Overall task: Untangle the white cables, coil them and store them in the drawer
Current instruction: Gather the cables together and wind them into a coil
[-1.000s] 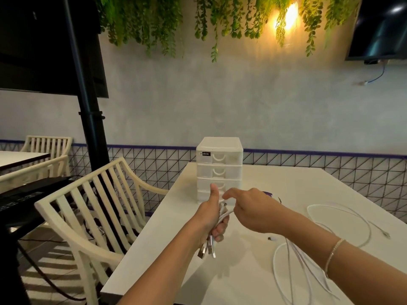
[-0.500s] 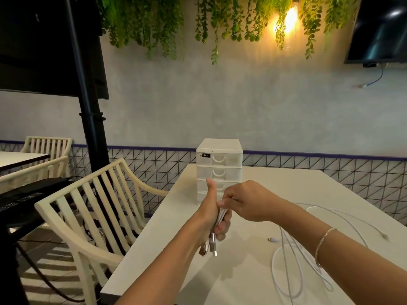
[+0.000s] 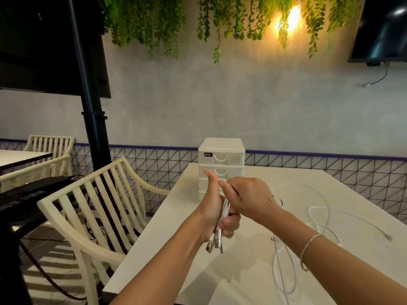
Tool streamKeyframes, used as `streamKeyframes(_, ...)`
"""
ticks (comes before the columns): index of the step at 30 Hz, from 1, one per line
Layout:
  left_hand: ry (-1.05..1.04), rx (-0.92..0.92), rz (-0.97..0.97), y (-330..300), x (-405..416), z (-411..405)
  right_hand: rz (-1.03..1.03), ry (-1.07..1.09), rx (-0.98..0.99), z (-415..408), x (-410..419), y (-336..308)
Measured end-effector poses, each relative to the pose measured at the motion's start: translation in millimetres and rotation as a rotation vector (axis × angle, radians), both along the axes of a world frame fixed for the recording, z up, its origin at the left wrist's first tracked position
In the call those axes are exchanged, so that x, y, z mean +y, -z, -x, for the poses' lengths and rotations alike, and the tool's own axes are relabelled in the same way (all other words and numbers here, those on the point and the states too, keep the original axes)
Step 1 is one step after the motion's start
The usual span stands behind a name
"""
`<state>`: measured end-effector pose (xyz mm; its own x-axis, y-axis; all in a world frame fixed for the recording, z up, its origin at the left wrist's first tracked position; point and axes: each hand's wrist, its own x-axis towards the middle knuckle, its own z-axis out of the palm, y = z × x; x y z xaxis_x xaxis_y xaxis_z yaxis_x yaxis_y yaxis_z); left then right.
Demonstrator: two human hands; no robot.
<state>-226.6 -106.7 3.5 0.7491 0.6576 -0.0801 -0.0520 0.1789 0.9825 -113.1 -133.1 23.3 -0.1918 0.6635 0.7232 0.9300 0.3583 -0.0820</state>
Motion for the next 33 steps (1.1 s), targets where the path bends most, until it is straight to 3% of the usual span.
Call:
streamKeyframes(9, 0.087, -0.003, -0.121, -2.9, -6.8, 5.1, 0.1, -0.106, 0.073, -5.7, 5.3, -6.8)
streamKeyframes(13, 0.19, 0.047, -0.254, 1.8, -15.5, 2.9, 0.094, -0.144, 0.246, -13.6, 7.6, -7.7)
streamKeyframes(22, 0.1, 0.079, -0.347, -4.3, -23.3, -3.0, 0.251, -0.09, 0.199, -30.3, 10.5, -20.1)
streamKeyframes(28, 0.144, 0.016, -0.225, -0.4, -22.9, -5.8, 0.408, -0.049, 0.259, -38.7, 11.6, -24.5)
streamKeyframes(33, 0.144, 0.0, -0.191, 1.1, -15.7, 5.6, 0.617, -0.086, 0.198, -56.6, 7.2, -37.9)
